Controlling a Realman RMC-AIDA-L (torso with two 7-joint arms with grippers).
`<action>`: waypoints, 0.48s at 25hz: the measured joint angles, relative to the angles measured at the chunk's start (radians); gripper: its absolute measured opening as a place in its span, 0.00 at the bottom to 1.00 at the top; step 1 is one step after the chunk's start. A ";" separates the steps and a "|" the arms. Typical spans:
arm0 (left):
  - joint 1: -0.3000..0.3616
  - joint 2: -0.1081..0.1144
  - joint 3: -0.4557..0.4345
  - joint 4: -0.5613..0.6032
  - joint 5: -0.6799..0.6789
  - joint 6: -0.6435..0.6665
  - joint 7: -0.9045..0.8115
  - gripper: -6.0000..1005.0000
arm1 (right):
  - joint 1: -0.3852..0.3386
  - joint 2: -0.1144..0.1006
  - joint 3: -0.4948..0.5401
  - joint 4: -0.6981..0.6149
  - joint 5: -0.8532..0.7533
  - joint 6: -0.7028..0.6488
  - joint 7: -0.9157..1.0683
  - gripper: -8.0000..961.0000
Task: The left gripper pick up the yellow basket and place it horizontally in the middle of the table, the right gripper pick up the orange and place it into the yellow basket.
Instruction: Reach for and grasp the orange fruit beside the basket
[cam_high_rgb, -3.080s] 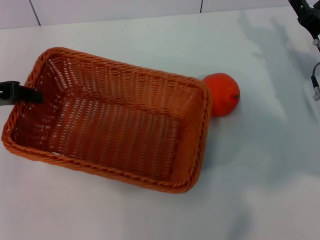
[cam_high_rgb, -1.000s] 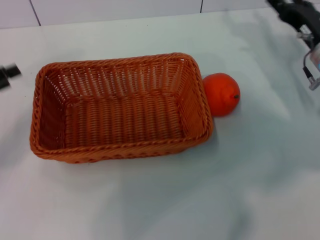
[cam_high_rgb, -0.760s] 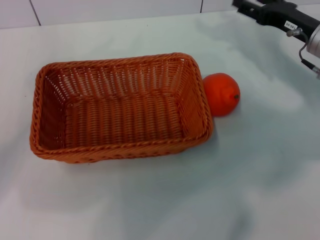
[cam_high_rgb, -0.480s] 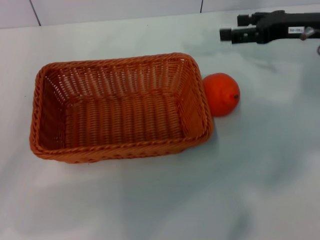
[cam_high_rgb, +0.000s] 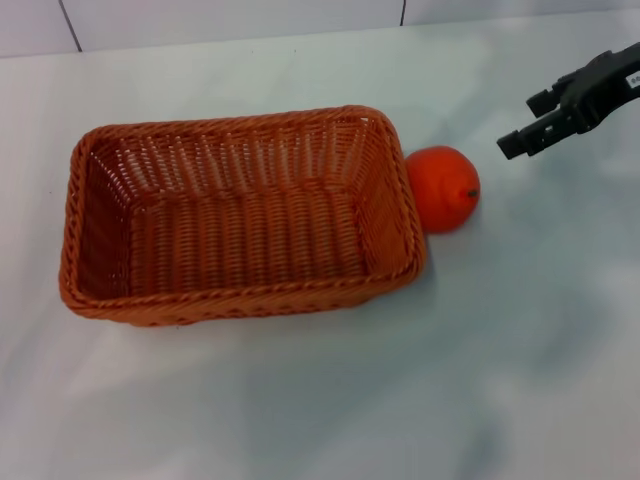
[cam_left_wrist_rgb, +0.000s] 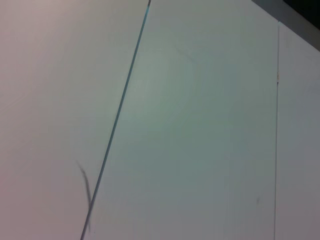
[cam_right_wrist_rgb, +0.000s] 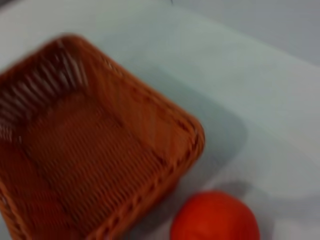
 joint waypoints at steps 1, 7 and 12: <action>0.000 0.000 0.001 0.000 0.000 0.000 0.000 0.61 | 0.014 0.004 -0.008 0.003 -0.033 -0.002 0.006 0.96; 0.001 0.000 0.003 -0.001 0.000 0.003 -0.011 0.61 | 0.066 0.047 -0.082 0.008 -0.133 0.011 0.027 0.96; 0.006 0.001 -0.001 -0.011 0.001 0.004 -0.012 0.61 | 0.072 0.087 -0.123 0.021 -0.180 0.051 0.027 0.96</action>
